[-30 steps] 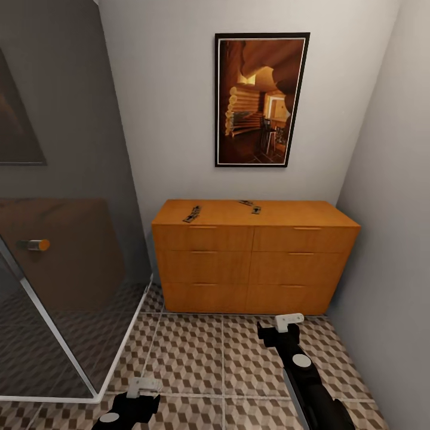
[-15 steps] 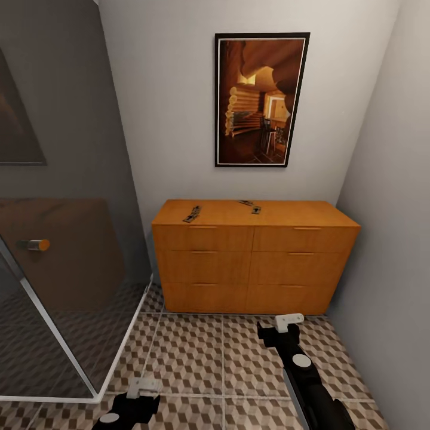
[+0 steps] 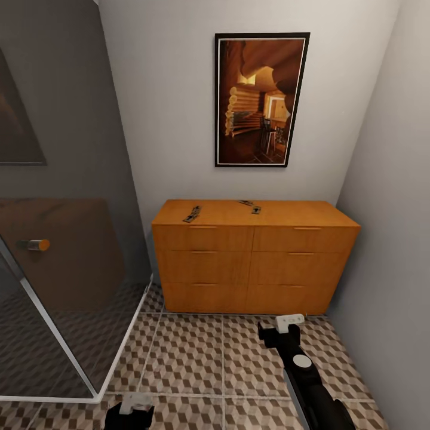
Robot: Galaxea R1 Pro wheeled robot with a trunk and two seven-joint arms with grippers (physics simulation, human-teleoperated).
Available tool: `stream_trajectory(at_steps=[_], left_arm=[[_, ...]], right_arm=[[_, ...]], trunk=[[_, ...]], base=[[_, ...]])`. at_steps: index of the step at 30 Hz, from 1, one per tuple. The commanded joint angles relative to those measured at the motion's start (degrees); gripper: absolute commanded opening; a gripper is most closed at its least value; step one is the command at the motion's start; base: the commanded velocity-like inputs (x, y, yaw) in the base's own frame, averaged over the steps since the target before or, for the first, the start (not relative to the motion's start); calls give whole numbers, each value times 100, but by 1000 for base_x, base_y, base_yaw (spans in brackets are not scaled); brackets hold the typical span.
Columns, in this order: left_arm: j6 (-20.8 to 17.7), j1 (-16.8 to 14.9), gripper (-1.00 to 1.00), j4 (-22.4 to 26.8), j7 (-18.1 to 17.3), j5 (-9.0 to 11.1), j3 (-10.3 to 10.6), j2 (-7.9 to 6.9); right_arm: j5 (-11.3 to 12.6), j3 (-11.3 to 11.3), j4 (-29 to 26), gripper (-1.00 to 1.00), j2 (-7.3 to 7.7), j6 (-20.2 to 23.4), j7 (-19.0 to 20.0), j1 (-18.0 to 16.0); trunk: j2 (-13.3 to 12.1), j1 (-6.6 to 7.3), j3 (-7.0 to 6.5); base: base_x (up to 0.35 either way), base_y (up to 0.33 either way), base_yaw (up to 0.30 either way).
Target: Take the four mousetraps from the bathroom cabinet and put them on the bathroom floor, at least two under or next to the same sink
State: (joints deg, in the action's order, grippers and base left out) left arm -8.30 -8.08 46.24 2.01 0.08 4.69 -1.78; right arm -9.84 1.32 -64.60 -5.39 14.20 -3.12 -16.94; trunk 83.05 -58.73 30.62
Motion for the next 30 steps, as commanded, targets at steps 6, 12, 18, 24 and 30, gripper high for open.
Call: stream_trajectory(at_steps=[6,12,18,24,30], left_arm=[[1079,-2,100,-1457,30,-16,9,-23],[2417,-4,100,-2556,35,-24,-2,-111],[2726,-3,100,-2856,30,-25,-3,-159],[2757,-3,100,-2887,28,-25,-3,-164],[2762,-1,100,-2894,28,-19,0,-164]], right_arm=[[-603,1,-995,100,-1,636,-292,-26],[-1047,0,-1501,100,-29,1777,-398,-702],[-1089,0,-1519,100,-32,2519,-402,-1583],[-1090,0,-930,100,-33,2996,-386,-2400],[-1088,-2,447,100,-33,3073,-378,-3632]], trunk=[[3,0,6],[3,0,6],[3,0,6],[3,0,6],[3,0,6]], base=[[0,0,0],[0,0,0],[0,0,0],[0,0,0],[0,0,0]])
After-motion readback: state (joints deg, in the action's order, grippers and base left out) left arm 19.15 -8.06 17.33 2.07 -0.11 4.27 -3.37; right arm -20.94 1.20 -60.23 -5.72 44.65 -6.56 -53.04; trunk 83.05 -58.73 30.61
